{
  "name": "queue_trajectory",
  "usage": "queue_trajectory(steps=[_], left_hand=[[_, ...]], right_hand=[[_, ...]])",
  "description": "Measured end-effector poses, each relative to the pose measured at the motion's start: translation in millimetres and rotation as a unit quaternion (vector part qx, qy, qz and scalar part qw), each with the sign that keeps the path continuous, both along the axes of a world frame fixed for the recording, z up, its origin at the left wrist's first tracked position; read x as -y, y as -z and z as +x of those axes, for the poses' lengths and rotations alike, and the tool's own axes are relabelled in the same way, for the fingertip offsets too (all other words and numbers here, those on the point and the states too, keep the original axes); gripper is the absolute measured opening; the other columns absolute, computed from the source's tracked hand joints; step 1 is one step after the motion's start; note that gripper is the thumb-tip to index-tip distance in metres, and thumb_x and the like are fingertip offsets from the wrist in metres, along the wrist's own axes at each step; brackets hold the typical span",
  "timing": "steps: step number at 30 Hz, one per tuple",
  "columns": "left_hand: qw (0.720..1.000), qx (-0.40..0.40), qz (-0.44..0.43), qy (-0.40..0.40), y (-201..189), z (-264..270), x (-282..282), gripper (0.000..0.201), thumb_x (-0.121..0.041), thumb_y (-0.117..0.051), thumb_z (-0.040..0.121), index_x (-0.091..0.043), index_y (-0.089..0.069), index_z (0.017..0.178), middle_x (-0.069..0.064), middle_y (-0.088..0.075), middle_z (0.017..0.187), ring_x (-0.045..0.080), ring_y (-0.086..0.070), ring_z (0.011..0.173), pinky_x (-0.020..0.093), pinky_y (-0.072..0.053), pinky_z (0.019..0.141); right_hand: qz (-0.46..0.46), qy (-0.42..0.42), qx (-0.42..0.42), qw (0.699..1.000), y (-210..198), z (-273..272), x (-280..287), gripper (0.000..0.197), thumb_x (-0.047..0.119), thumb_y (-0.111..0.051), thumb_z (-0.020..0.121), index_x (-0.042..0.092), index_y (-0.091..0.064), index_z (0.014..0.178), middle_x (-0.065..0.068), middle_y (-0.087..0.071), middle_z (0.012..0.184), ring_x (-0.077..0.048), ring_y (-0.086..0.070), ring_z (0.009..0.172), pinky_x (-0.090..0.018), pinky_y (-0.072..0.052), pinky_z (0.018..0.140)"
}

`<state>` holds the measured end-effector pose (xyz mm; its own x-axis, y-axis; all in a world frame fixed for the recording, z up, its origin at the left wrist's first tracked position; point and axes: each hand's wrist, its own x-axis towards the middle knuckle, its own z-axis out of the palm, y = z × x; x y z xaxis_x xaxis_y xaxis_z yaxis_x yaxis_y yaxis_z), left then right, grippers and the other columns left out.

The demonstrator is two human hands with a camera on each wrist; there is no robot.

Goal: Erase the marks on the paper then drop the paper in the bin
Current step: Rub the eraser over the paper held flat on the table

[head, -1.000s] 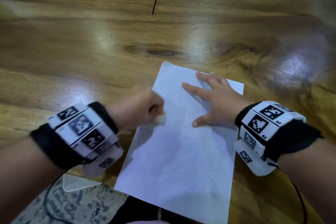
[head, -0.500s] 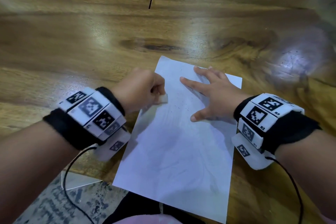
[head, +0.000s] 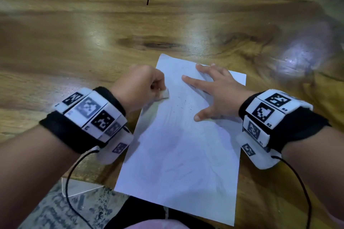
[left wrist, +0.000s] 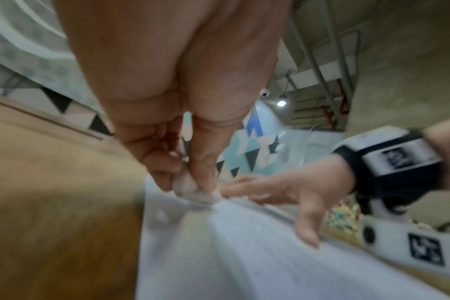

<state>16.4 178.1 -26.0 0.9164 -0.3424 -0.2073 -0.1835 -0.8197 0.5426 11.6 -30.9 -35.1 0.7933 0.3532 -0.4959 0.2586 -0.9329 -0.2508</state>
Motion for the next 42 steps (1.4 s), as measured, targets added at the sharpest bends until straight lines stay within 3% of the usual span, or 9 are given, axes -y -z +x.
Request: queue_trajectory(steps=[6,10,13,20,26,30,32,37,42], left_hand=[[0.997,-0.062,0.027,0.047,0.9,-51.9,-31.5,0.018,-0.025,-0.076,0.068,-0.015,-0.063,0.062,-0.007,-0.063,0.063,0.007,-0.054,0.06,0.023,-0.042,0.058],[0.997,-0.056,0.024,0.039,-3.4,-22.6,-24.6,0.021,-0.028,-0.077,0.068,-0.028,-0.06,0.056,-0.009,-0.065,0.064,0.004,-0.057,0.061,0.015,-0.039,0.057],[0.999,-0.013,0.027,0.027,3.1,0.0,-14.1,0.018,-0.015,-0.074,0.072,-0.021,-0.06,0.062,0.006,-0.07,0.075,0.02,-0.062,0.073,0.021,-0.04,0.059],[0.99,-0.094,0.054,0.094,-5.7,-39.3,-24.8,0.025,-0.027,-0.076,0.067,-0.015,-0.059,0.055,-0.014,-0.06,0.052,0.002,-0.054,0.06,0.01,-0.036,0.051],[0.999,0.001,0.026,0.039,2.7,11.2,19.0,0.007,-0.004,-0.064,0.074,-0.011,-0.066,0.072,0.004,-0.065,0.069,0.019,-0.054,0.065,0.013,-0.036,0.055],[0.991,-0.035,0.043,0.123,2.7,-40.9,-3.7,0.017,-0.021,-0.072,0.069,-0.011,-0.059,0.062,-0.001,-0.056,0.061,0.016,-0.049,0.058,0.022,-0.036,0.054],[0.985,-0.076,0.053,0.146,3.4,-50.7,-9.7,0.016,-0.022,-0.074,0.068,-0.012,-0.061,0.065,-0.004,-0.054,0.058,0.009,-0.048,0.055,0.013,-0.033,0.052],[0.997,-0.004,0.031,0.077,2.9,7.0,18.1,0.024,-0.012,-0.068,0.074,-0.024,-0.054,0.058,-0.006,-0.058,0.059,0.008,-0.046,0.054,0.008,-0.03,0.049],[0.99,-0.005,0.046,0.13,6.0,-33.7,4.5,0.025,-0.024,-0.073,0.068,-0.014,-0.054,0.056,-0.001,-0.053,0.055,0.018,-0.047,0.055,0.023,-0.035,0.051]], right_hand=[[0.005,0.0,-0.001,1.0,-0.4,0.3,0.6,0.102,0.058,-0.073,0.067,0.057,-0.003,0.142,0.016,0.014,0.156,-0.018,0.017,0.144,-0.035,-0.006,0.116],[0.0,-0.003,0.0,1.0,-0.8,1.0,-0.2,0.102,0.059,-0.072,0.067,0.057,-0.002,0.142,0.015,0.014,0.156,-0.019,0.017,0.144,-0.037,-0.006,0.116],[0.001,-0.003,0.001,1.0,-1.1,0.8,-0.8,0.102,0.059,-0.072,0.067,0.056,-0.003,0.142,0.014,0.014,0.157,-0.019,0.017,0.144,-0.037,-0.005,0.116],[0.006,0.0,-0.005,1.0,-2.7,0.2,-0.8,0.102,0.057,-0.072,0.067,0.057,-0.003,0.142,0.015,0.014,0.156,-0.018,0.018,0.143,-0.036,-0.004,0.116],[0.001,0.002,-0.002,1.0,-2.2,0.7,-1.6,0.103,0.058,-0.073,0.066,0.056,-0.004,0.142,0.015,0.014,0.157,-0.019,0.018,0.144,-0.036,-0.003,0.116],[0.005,0.001,0.0,1.0,0.5,1.1,0.1,0.102,0.058,-0.073,0.067,0.056,-0.004,0.142,0.015,0.014,0.156,-0.019,0.018,0.144,-0.037,-0.004,0.116],[0.004,0.002,0.0,1.0,1.3,1.3,0.3,0.103,0.058,-0.073,0.067,0.057,-0.003,0.142,0.016,0.014,0.156,-0.019,0.018,0.143,-0.038,-0.006,0.116],[0.01,0.005,0.0,1.0,2.7,1.3,0.7,0.102,0.057,-0.074,0.066,0.057,-0.004,0.142,0.016,0.013,0.156,-0.019,0.017,0.144,-0.04,-0.007,0.116],[0.004,0.001,-0.002,1.0,2.4,1.9,0.9,0.102,0.058,-0.072,0.067,0.057,-0.002,0.142,0.016,0.015,0.156,-0.019,0.019,0.143,-0.037,-0.003,0.116]])
